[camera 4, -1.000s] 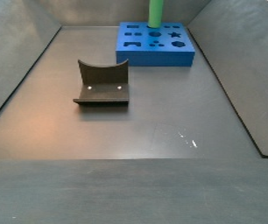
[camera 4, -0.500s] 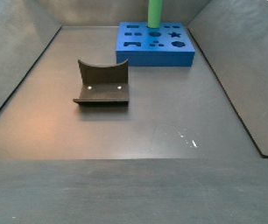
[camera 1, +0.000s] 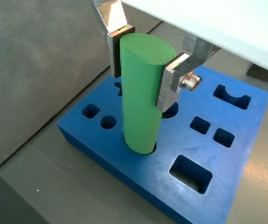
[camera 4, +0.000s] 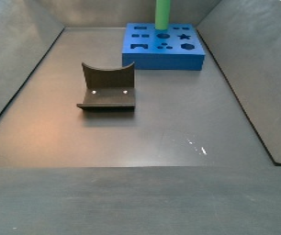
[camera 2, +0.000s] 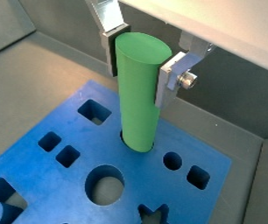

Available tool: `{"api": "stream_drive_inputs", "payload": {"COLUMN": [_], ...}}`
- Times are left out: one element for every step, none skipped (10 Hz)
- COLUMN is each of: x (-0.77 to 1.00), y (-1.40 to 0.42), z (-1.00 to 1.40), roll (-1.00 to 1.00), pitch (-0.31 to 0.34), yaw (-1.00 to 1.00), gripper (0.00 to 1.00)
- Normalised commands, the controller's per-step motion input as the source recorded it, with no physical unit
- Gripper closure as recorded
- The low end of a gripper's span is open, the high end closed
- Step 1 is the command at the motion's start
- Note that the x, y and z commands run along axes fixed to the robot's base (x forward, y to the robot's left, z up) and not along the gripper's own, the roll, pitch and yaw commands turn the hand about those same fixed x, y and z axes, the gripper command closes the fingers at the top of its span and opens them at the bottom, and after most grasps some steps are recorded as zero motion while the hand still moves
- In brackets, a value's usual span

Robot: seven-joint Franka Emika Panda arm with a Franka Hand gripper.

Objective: Insert the oval object.

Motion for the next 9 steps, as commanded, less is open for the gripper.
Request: {"api": "stream_drive_inputs", "payload": {"x": [0.07,0.09,0.05,0.04,0.0,0.0,-0.07,-0.03,0.0], "y": [-0.05,-0.04,-0.05,-0.05,-0.04,-0.01,0.0,0.0,0.0], "z": [-0.39,-0.36,-0.35,-0.35,-0.31,-0.23,-0.09,0.0,0.0], "roll": [0.1,0.1,0.11,0.1,0.1,0.05,0.0,0.0,0.0], "pitch": [-0.091,-0.09,-0.094,-0.109,-0.119,-0.127,-0.124,-0.061,0.0], "yaw": [0.0,0.0,0.0,0.0,0.0,0.0,0.0,0.0,0.0], "gripper": [1.0,1.0,1.0,1.0,1.0,1.0,1.0,1.0,1.0]}}
